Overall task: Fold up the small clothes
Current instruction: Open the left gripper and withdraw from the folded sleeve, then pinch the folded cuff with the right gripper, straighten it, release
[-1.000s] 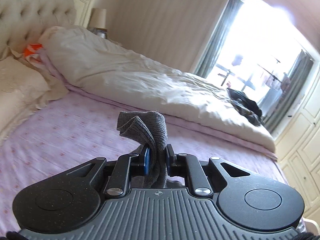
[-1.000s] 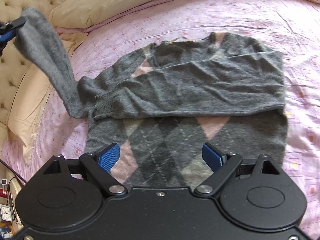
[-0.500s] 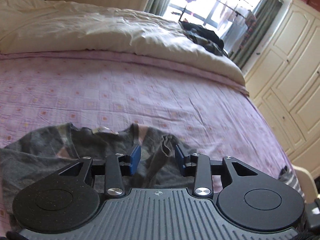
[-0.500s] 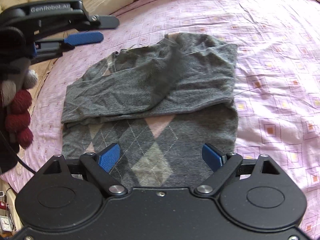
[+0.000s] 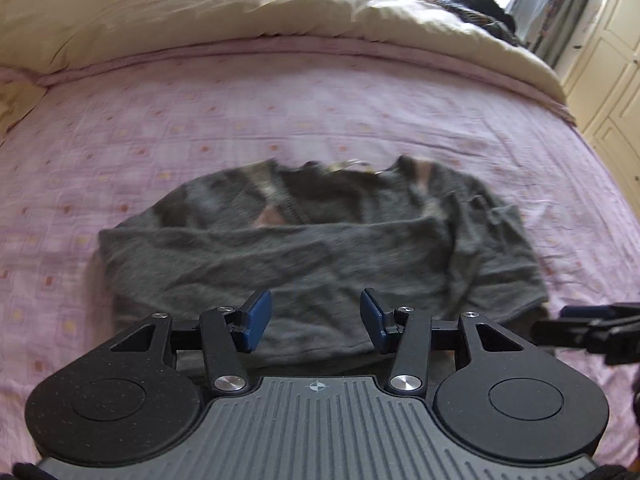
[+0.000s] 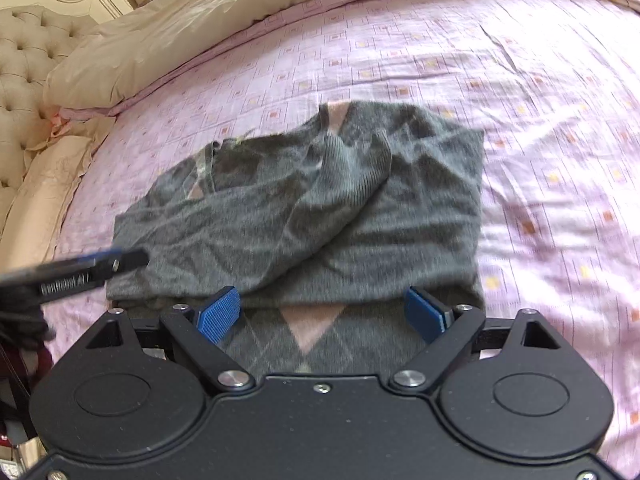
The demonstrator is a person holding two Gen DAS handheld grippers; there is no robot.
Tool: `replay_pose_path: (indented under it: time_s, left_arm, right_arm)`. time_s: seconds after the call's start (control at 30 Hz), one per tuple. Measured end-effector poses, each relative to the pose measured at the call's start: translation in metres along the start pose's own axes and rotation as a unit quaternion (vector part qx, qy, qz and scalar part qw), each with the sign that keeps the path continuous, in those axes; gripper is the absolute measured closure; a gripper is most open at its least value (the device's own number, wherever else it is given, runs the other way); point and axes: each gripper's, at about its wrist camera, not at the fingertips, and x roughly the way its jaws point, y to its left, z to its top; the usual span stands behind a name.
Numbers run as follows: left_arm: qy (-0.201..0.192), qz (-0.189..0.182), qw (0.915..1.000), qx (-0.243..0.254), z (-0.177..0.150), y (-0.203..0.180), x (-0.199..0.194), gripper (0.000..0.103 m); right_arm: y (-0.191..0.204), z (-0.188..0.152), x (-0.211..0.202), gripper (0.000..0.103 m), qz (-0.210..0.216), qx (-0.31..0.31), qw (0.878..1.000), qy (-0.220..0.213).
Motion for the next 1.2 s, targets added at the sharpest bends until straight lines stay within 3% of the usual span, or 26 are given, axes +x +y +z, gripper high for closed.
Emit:
replay_pose_path:
  time_s: [0.13, 0.23, 0.43, 0.6, 0.83, 0.9, 1.0, 1.07, 1.13, 1.17, 1.2]
  left_arm:
    - [0.033, 0.047, 0.9979, -0.03, -0.01, 0.041, 0.022, 0.056]
    - [0.071, 0.057, 0.9949, -0.044, -0.02, 0.061, 0.042, 0.055]
    - [0.067, 0.04, 0.9968, -0.019, -0.025, 0.058, 0.046, 0.035]
    - [0.07, 0.035, 0.9967, -0.025, -0.025, 0.052, 0.052, 0.016]
    - [0.077, 0.027, 0.9965, -0.019, -0.024, 0.047, 0.06, 0.001]
    - [0.075, 0.031, 0.9966, -0.015, -0.025, 0.046, 0.06, 0.001]
    - [0.069, 0.03, 0.9971, -0.015, -0.027, 0.046, 0.059, 0.001]
    - [0.064, 0.025, 0.9976, -0.01, -0.027, 0.046, 0.056, 0.002]
    - [0.054, 0.02, 0.9983, -0.006, -0.029, 0.046, 0.047, 0.005]
    - [0.047, 0.019, 0.9987, -0.004, -0.03, 0.047, 0.042, 0.015]
    - [0.041, 0.019, 0.999, -0.002, -0.031, 0.047, 0.036, 0.016]
  right_arm:
    - [0.009, 0.026, 0.021, 0.012, -0.025, -0.012, 1.0, -0.007]
    - [0.017, 0.044, 0.037, 0.012, -0.041, -0.019, 0.999, -0.01]
    - [0.035, 0.064, 0.076, 0.012, -0.081, -0.042, 0.996, 0.007]
    - [0.027, 0.055, 0.093, 0.014, -0.144, -0.052, 0.987, 0.04]
    - [-0.036, 0.018, 0.043, 0.02, -0.196, 0.035, 0.979, 0.039]
    - [-0.045, 0.012, 0.026, 0.02, -0.18, 0.05, 0.982, 0.011]
    - [-0.049, 0.013, 0.012, 0.022, -0.121, 0.061, 0.99, -0.025]
    - [-0.046, 0.015, 0.014, 0.029, -0.089, 0.051, 0.994, -0.032]
    - [-0.042, 0.02, 0.021, 0.035, -0.076, 0.035, 0.996, -0.028]
    - [-0.038, 0.023, 0.026, 0.04, -0.073, 0.026, 0.997, -0.026]
    - [-0.036, 0.025, 0.03, 0.041, -0.071, 0.018, 0.997, -0.024]
